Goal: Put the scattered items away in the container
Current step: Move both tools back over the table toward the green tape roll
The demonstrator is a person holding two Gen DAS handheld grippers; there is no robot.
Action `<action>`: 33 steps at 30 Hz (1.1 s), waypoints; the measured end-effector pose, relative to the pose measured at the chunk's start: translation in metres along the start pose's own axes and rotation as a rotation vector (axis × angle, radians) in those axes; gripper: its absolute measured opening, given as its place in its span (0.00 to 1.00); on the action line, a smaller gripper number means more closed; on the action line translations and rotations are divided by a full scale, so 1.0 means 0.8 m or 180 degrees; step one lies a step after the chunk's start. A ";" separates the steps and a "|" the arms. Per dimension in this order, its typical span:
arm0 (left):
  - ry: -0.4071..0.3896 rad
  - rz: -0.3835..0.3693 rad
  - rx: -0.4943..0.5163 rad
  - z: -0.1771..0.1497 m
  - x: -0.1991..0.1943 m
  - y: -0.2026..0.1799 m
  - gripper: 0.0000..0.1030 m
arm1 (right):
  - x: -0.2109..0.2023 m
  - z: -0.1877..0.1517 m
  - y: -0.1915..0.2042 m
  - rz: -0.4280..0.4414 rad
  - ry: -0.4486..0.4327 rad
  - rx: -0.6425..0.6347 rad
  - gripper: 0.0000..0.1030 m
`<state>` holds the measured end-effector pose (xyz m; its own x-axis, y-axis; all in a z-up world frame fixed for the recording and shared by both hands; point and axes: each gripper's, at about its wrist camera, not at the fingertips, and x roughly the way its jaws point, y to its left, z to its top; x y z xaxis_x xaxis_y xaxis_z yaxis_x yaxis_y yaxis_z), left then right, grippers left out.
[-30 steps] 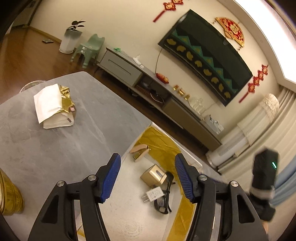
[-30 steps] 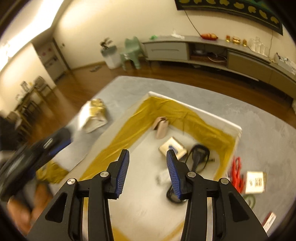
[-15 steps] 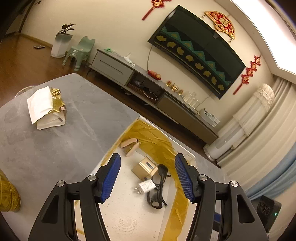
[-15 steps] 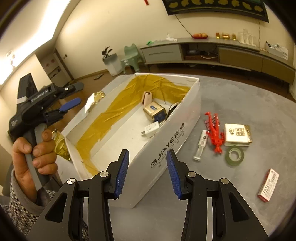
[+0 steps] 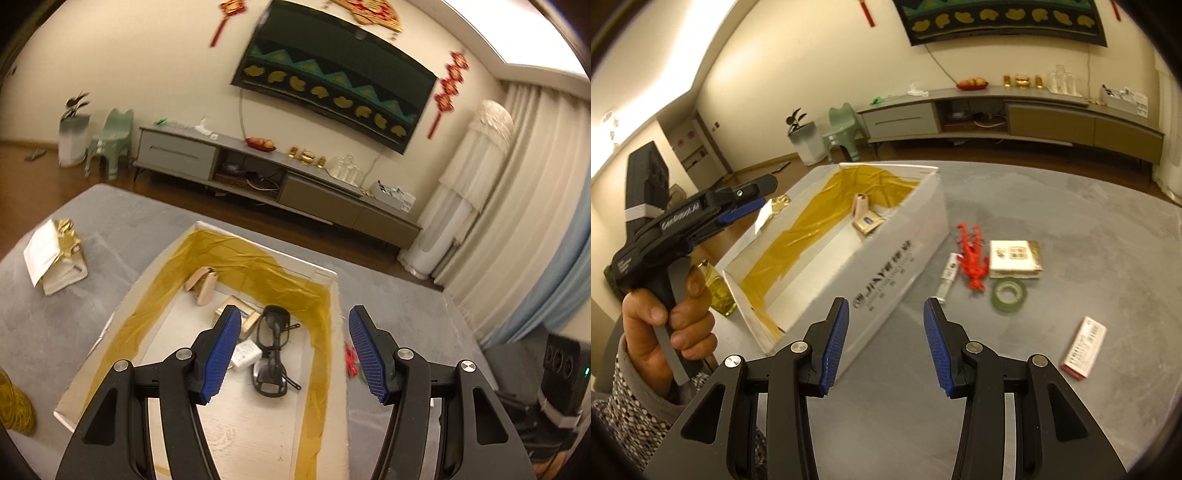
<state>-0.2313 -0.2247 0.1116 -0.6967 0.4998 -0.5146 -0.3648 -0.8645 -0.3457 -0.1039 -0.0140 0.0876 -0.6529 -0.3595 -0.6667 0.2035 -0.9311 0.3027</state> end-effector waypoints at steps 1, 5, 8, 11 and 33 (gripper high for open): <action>0.0003 -0.0002 0.0104 -0.003 0.001 -0.013 0.59 | -0.004 -0.001 -0.005 -0.0020 -0.0010 0.0023 0.44; 0.0055 -0.0112 0.0428 -0.015 0.009 -0.057 0.59 | -0.025 -0.002 -0.035 -0.0199 -0.0115 0.0143 0.44; 0.0138 -0.0247 0.0589 -0.025 0.016 -0.084 0.59 | -0.044 -0.002 -0.070 -0.0322 -0.0218 0.0367 0.44; 0.0247 -0.0355 0.0695 -0.036 0.026 -0.106 0.59 | -0.057 -0.006 -0.112 -0.0375 -0.0278 0.0671 0.44; 0.0467 -0.0340 0.0333 -0.050 0.062 -0.106 0.61 | 0.118 -0.012 -0.125 -0.0903 0.0392 -0.0088 0.46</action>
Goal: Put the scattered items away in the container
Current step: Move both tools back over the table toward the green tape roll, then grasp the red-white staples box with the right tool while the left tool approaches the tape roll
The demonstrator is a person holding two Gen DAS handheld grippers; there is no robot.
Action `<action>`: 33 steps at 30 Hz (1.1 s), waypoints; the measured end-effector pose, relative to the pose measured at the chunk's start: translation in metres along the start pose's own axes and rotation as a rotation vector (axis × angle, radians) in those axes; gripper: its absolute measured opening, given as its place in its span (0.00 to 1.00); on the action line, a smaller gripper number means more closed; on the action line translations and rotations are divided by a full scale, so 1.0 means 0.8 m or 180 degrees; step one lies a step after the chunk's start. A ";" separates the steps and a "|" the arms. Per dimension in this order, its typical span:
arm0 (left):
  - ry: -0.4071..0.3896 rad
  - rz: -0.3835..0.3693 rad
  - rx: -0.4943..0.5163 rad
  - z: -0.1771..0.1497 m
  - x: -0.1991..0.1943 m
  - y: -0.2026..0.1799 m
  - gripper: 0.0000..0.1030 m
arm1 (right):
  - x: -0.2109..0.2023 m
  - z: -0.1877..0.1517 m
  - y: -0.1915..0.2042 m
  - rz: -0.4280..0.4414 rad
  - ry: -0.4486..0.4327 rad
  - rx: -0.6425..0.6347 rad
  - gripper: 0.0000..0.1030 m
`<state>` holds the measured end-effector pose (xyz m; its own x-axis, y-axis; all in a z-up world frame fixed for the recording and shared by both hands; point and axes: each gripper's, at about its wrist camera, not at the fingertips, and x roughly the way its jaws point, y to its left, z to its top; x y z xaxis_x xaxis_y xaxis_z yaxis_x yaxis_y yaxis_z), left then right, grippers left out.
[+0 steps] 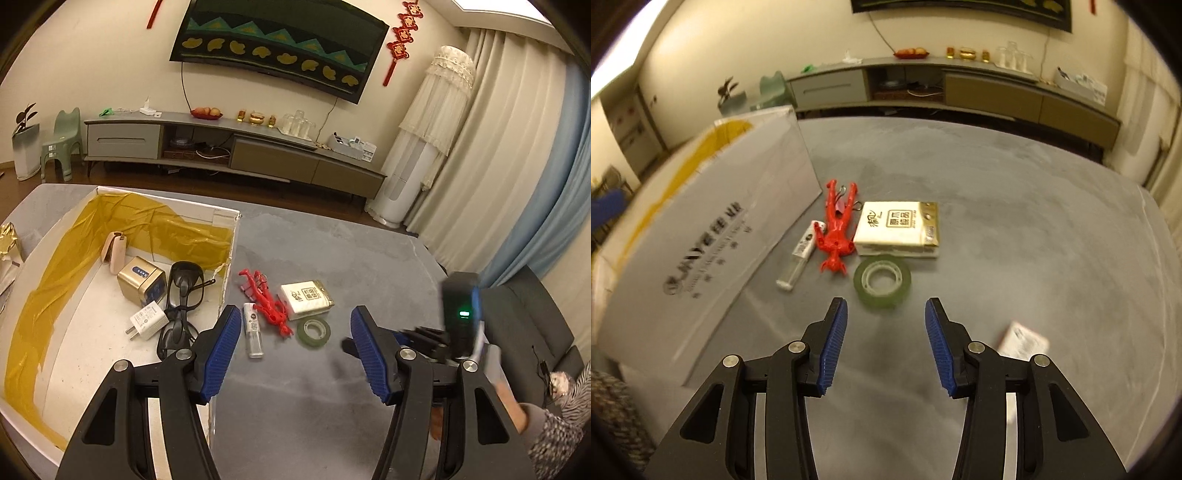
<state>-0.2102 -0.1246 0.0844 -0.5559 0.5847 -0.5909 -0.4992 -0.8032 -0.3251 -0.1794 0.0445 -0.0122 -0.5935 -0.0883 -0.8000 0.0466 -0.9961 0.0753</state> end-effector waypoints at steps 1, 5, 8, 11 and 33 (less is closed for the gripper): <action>0.0002 -0.0012 0.0002 0.000 -0.002 0.001 0.61 | 0.010 0.004 0.003 -0.0018 0.0012 -0.0043 0.48; -0.0017 -0.0040 0.0004 0.001 -0.005 0.004 0.61 | 0.042 0.017 0.010 -0.0029 0.0023 -0.0164 0.55; 0.0018 -0.0055 -0.0015 0.001 -0.001 0.006 0.61 | 0.068 0.020 0.014 -0.0102 0.0123 -0.0228 0.56; 0.0063 -0.0042 0.0013 0.000 0.005 0.004 0.61 | 0.080 0.013 0.010 -0.0184 0.0143 -0.0213 0.53; 0.0676 -0.0054 0.0871 -0.082 0.089 -0.104 0.67 | -0.048 -0.073 -0.085 -0.0068 0.0107 0.0480 0.54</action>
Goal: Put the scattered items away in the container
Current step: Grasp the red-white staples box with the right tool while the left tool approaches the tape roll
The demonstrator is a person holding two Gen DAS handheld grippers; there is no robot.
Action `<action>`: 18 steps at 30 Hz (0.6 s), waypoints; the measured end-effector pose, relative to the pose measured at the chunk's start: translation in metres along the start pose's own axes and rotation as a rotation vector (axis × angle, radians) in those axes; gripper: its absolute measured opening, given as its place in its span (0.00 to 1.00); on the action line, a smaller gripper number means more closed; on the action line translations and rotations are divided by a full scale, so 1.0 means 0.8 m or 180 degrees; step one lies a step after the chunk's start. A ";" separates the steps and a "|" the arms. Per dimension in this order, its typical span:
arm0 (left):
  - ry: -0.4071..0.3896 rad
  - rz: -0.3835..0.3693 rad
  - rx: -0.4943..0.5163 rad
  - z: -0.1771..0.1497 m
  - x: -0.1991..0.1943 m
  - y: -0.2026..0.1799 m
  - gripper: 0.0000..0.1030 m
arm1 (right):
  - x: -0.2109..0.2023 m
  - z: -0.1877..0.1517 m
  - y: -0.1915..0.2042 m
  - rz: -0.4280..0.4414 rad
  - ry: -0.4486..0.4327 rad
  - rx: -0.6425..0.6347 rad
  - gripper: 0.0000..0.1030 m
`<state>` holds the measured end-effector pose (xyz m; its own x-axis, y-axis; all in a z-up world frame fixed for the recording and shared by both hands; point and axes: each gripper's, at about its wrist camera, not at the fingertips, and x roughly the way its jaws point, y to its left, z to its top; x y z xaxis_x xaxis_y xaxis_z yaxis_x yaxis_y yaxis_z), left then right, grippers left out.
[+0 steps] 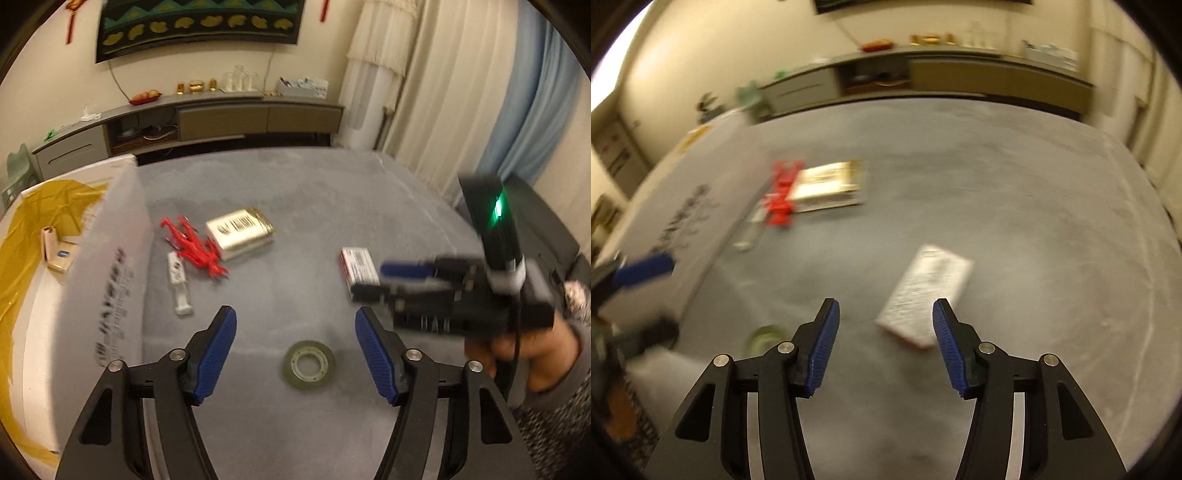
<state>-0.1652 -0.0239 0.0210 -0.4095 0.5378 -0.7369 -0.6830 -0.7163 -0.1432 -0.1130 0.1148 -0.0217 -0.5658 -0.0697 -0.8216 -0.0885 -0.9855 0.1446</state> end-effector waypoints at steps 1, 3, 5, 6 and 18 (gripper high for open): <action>0.0064 0.0032 0.0051 -0.004 0.012 -0.006 0.67 | 0.008 0.003 -0.004 -0.0044 0.0037 0.0018 0.54; 0.0178 0.0091 0.0125 -0.012 0.034 -0.015 0.67 | 0.024 0.008 -0.012 -0.0094 0.0090 0.0035 0.54; 0.0269 0.0140 0.0192 -0.019 0.053 -0.021 0.67 | 0.037 0.012 -0.019 -0.0138 0.0117 0.0025 0.54; 0.0308 0.0157 0.0219 -0.022 0.060 -0.022 0.67 | 0.040 0.013 -0.021 -0.0178 0.0105 0.0003 0.54; 0.0339 0.0242 0.0334 -0.047 0.091 -0.020 0.46 | 0.040 0.015 -0.030 -0.0240 0.0071 0.0004 0.38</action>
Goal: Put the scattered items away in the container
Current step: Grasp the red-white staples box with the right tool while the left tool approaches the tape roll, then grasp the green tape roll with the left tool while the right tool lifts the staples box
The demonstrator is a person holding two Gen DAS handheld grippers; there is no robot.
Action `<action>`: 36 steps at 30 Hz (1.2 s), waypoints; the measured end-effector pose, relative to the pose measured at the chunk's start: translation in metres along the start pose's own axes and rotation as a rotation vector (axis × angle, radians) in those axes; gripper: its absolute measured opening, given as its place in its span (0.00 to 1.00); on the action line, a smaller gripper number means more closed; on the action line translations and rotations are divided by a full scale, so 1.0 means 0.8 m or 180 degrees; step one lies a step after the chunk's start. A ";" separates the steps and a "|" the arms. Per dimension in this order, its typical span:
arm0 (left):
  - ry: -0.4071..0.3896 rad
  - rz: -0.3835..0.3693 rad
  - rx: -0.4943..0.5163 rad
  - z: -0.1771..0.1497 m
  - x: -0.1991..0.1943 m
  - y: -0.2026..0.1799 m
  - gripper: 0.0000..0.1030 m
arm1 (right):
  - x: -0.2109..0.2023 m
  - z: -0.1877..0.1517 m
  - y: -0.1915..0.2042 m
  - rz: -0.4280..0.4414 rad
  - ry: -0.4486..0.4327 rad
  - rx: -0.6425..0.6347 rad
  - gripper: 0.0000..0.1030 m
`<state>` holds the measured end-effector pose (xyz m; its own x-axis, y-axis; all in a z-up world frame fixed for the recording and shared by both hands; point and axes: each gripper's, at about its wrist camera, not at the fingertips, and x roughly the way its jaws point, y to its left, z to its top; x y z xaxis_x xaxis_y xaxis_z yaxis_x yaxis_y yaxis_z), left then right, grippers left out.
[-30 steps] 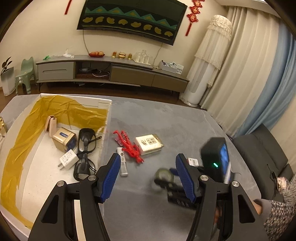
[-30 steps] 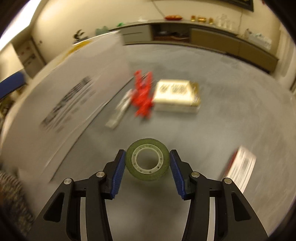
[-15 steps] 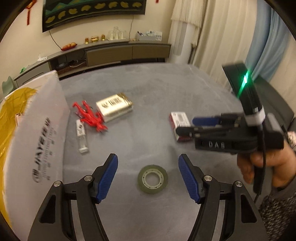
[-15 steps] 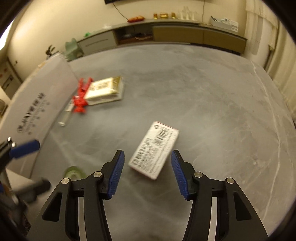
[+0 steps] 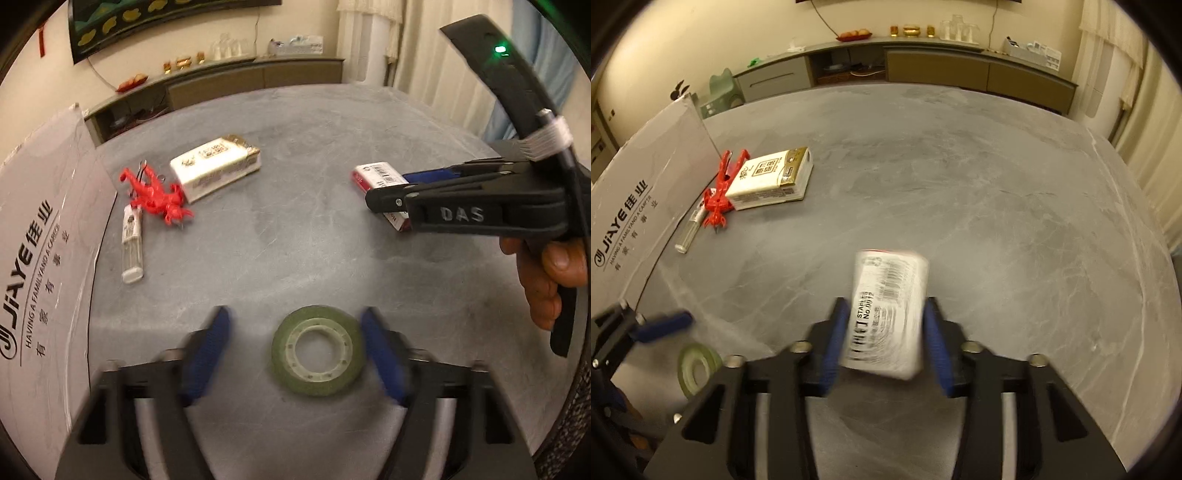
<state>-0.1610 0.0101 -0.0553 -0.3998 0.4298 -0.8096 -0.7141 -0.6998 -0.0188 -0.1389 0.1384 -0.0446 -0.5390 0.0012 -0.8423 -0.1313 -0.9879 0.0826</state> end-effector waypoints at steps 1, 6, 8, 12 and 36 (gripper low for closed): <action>-0.0002 0.0002 0.0033 -0.001 -0.002 -0.002 0.46 | 0.000 0.001 -0.003 0.0037 0.0004 0.0046 0.38; -0.0066 0.0053 0.0059 -0.006 -0.011 -0.003 0.46 | -0.007 0.002 -0.014 0.0298 -0.0003 0.0296 0.38; -0.0134 0.0044 0.0020 -0.004 -0.021 -0.001 0.46 | -0.015 0.003 -0.013 0.0403 -0.0029 0.0340 0.38; -0.0299 -0.0016 -0.0117 0.005 -0.046 0.010 0.46 | -0.034 0.004 0.001 0.0504 -0.0116 0.0290 0.38; -0.0757 -0.0195 -0.0539 0.025 -0.121 0.069 0.46 | -0.100 -0.002 0.075 0.0623 -0.0503 -0.0001 0.38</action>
<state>-0.1733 -0.0591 0.0336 -0.4965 0.5818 -0.6442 -0.6431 -0.7450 -0.1772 -0.1023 0.0790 0.0272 -0.6774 -0.1661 -0.7166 -0.0112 -0.9717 0.2358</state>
